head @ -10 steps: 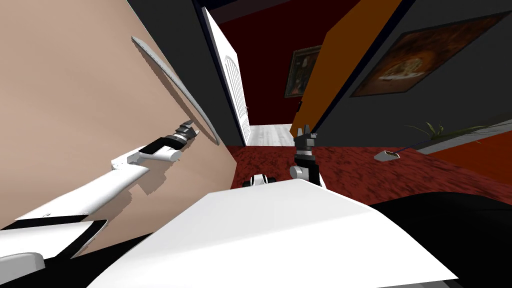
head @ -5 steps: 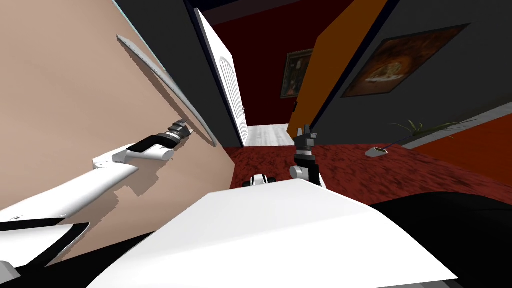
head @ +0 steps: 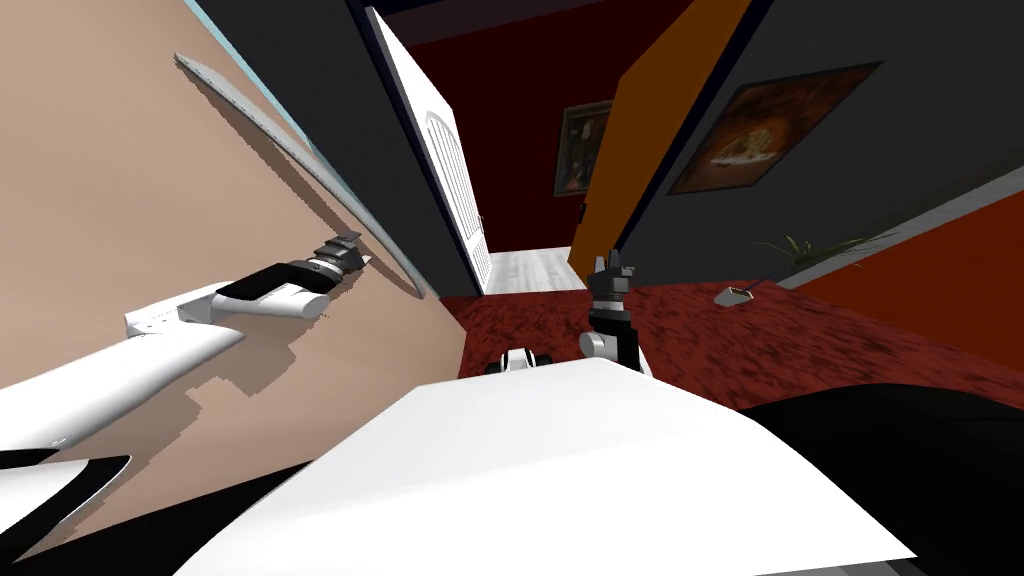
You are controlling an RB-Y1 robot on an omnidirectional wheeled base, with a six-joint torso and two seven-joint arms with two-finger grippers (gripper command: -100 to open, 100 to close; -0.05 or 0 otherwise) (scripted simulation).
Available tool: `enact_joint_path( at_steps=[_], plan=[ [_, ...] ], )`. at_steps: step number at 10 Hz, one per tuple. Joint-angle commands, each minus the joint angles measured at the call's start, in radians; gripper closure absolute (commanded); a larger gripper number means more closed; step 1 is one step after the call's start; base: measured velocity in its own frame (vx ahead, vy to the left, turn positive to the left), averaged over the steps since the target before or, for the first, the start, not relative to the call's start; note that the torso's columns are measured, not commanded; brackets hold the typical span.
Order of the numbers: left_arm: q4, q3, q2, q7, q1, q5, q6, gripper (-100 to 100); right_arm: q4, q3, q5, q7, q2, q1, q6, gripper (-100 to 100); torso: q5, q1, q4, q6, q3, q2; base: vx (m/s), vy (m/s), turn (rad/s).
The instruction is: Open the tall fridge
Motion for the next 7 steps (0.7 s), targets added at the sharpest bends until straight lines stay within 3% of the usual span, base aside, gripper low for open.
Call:
enact_joint_path(
  at_steps=[1,5,6,7],
  plan=[
    [0.039,-0.006,0.077,-0.012,-0.019,0.023,0.020,-100,0.000,0.000,0.000,0.000,0.000,0.000,0.000,0,0.002,-0.003,0.000,-0.003,0.004,0.003,0.045,-0.014,-0.173],
    [0.082,-0.027,0.162,-0.029,-0.034,0.048,0.037,-100,0.000,0.000,0.000,0.000,0.000,0.000,0.000,0,0.002,-0.011,0.003,-0.006,0.014,0.015,0.037,-0.019,-0.124],
    [0.076,-0.030,0.149,-0.022,-0.041,0.043,0.036,-100,0.000,0.000,0.000,0.000,0.000,0.000,0.000,0,0.002,-0.011,0.003,-0.005,0.014,0.016,0.013,-0.009,-0.039],
    [0.072,-0.034,0.169,-0.019,-0.048,0.055,0.047,-100,0.000,0.000,0.000,0.000,0.000,0.000,0.000,0,0.002,-0.010,0.003,-0.006,0.014,0.016,0.108,0.012,-0.040]
  ],
)
